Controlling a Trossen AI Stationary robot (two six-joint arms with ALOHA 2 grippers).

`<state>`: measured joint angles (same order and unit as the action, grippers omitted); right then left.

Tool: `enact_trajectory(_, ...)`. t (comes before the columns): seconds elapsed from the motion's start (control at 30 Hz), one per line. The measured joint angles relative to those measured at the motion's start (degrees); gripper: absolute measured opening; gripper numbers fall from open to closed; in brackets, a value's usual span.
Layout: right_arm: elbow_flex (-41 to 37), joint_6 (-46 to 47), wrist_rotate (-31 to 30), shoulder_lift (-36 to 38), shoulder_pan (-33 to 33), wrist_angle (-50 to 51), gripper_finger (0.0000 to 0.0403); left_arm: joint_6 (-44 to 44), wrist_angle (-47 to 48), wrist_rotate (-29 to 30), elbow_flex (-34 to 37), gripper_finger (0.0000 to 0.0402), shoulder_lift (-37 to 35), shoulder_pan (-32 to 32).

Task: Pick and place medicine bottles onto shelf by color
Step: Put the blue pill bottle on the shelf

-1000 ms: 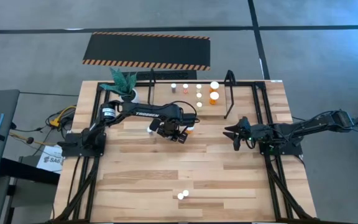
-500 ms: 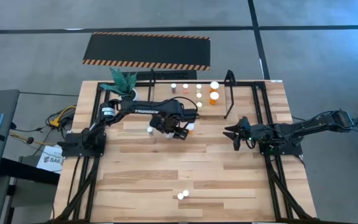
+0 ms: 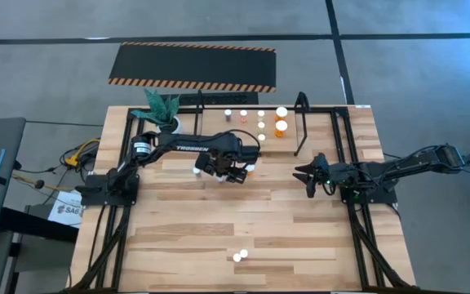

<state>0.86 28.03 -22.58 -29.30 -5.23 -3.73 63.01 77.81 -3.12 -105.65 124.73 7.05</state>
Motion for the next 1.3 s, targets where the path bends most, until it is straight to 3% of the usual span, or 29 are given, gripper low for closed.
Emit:
enact_trajectory(0.3, 0.0, 0.0, 0.01, 0.01, -0.01, -0.01, 0.0162, 2.61, -0.05, -0.26, 0.0, 0.0238, 0.0, 0.0)
enact_trajectory(0.67, 0.0, 0.0, 0.01, 0.0, 0.01, 0.0, 0.0162, 3.72, -0.73, 0.83, 0.0, 0.018, -0.26, 0.0)
enact_trajectory(0.87, 0.0, 0.0, 0.01, 0.0, 0.0, -0.01, 0.0162, 4.26, -0.05, 5.75, 0.09, 0.0177, -4.42, -0.07)
enact_trajectory(1.1, 0.0, 0.0, 0.01, 0.0, 0.0, -0.02, 0.0162, 5.14, 0.33, 15.36, 0.07, 0.0177, -10.74, -0.75)
enact_trajectory(1.3, 0.0, 0.0, 0.0, 0.01, 0.0, -0.02, 0.0162, 11.69, 5.17, 15.48, 0.07, 0.0177, -11.52, -3.19)
